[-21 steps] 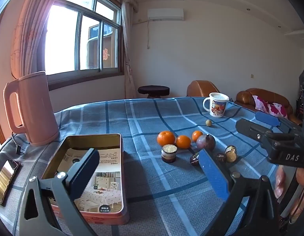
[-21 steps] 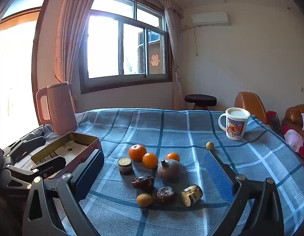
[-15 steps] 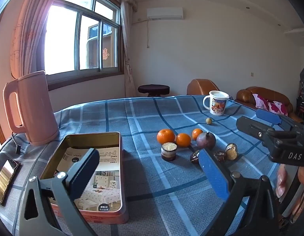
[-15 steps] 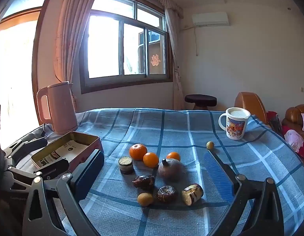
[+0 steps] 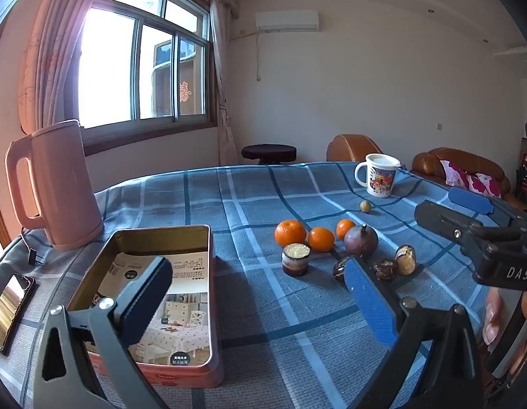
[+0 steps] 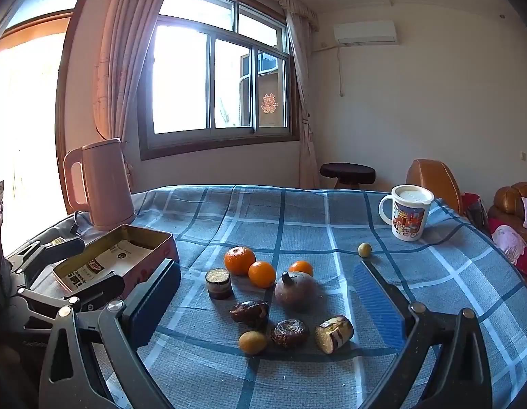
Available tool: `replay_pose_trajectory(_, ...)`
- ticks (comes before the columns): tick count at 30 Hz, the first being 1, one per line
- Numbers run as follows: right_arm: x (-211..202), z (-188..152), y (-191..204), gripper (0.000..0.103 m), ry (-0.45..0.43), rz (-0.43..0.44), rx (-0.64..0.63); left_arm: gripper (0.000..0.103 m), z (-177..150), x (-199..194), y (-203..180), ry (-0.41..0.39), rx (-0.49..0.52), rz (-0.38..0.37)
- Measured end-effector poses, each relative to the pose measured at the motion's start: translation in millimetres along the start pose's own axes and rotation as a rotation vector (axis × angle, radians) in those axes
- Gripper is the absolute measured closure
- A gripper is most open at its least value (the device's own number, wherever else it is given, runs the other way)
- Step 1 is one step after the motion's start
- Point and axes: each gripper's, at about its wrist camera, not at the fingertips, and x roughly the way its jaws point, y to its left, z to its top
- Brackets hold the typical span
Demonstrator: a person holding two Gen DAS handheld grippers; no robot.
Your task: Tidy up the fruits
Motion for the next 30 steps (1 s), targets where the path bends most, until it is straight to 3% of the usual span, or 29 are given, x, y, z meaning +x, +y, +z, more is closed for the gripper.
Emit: replay_pose_trajectory(30,-1.2,-1.8,0.7,0.001,-0.003,0.003,0.005,0.0,-3.0,5.1,0.4,0.005,-0.003,0.0)
